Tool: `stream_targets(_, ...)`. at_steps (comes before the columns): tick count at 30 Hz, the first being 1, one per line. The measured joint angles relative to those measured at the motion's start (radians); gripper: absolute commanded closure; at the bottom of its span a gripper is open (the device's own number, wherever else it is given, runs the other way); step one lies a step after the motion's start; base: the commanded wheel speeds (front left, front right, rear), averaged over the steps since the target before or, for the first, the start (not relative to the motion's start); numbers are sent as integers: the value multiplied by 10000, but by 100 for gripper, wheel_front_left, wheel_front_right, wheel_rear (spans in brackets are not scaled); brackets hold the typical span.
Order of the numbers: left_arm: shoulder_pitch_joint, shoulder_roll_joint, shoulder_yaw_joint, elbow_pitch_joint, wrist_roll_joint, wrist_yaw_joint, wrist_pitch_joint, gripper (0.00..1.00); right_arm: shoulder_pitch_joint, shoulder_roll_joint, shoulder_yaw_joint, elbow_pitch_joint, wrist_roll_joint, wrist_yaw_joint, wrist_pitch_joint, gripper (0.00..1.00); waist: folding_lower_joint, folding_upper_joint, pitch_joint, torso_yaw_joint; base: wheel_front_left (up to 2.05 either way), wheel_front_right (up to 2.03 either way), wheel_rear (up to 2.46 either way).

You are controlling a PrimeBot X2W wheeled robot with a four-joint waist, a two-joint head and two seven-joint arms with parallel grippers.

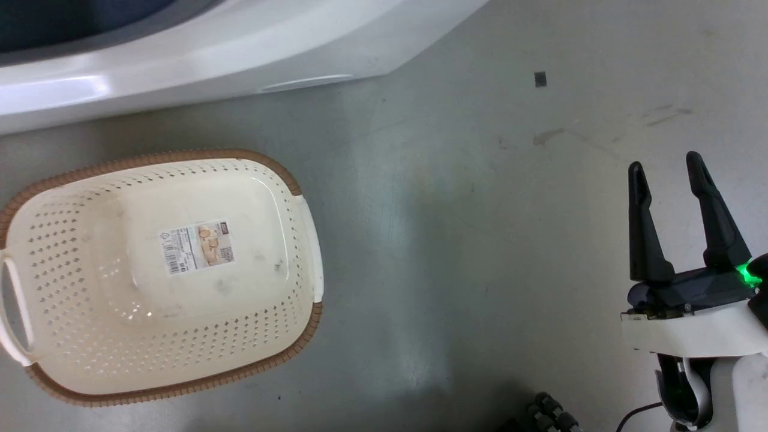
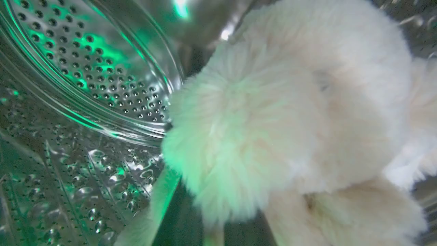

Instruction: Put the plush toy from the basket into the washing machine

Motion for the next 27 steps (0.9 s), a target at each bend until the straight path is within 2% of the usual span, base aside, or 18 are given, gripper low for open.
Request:
stream_targets(4,-466,130,-1147,727,-278,0,217,100,-20,0,27,-19,35,0,0,0,0,0,309,-121,0,0,0)
stream_targets(12,-937,221,-3273,1522,-1599,-2,621,100,-57,0,0,-52,31,0,0,0,0,0,576,1,0,0,0)
stream_targets(18,-1044,337,-4309,1852,-2462,-2,451,100,-183,0,-42,-38,-10,0,0,0,-1,0,410,117,0,0,0)
stream_targets(19,-1043,345,-4435,1948,-2558,-2,328,11,-191,0,-46,-27,-46,0,0,0,-1,0,347,142,0,0,0)
stream_targets(20,-1036,349,-4525,2077,-2631,-2,178,0,-198,0,-56,-10,-79,0,-2,0,-1,0,269,167,0,0,0)
stream_targets(27,-198,107,-4688,2928,-3394,-2,-1091,0,-251,-2,-111,253,-370,0,0,0,-1,0,-685,365,0,0,0)
